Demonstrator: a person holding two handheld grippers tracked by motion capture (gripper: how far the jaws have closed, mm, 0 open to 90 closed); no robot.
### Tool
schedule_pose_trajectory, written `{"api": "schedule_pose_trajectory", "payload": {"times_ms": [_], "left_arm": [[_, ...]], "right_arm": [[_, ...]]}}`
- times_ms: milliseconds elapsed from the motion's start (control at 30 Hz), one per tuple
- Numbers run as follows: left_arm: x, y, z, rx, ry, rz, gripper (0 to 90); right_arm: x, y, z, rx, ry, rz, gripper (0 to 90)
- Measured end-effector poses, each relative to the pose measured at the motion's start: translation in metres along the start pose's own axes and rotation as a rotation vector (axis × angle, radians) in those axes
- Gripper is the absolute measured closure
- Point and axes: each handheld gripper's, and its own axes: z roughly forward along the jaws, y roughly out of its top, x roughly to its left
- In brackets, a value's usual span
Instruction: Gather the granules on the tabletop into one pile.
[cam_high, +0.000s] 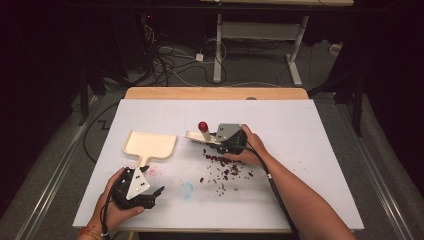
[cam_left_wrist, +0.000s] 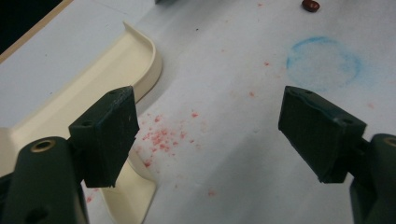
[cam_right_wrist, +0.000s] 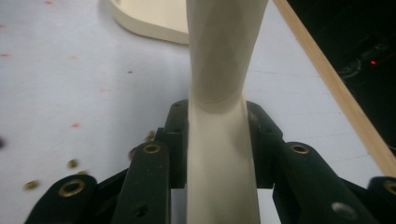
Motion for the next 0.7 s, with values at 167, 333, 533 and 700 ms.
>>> {"api": "schedule_pose_trajectory", "payload": {"times_ms": [167, 333, 533, 700], "left_arm": [[0.001, 0.001, -0.001, -0.005, 0.006, -0.008, 18.2], [-0.001, 0.002, -0.001, 0.005, 0.005, 0.009, 18.3], [0.0, 0.001, -0.003, -0.003, 0.014, -0.008, 18.5], [0.0, 0.002, -0.002, 0.0, 0.011, -0.005, 18.5]], "right_arm": [[0.01, -0.009, -0.02, -0.021, 0.075, -0.03, 67.0], [0.02, -0.016, -0.042, -0.04, 0.146, -0.056, 67.0], [0.033, -0.025, -0.06, -0.055, 0.165, -0.084, 67.1], [0.031, -0.027, -0.068, -0.062, 0.131, -0.073, 67.3]]}}
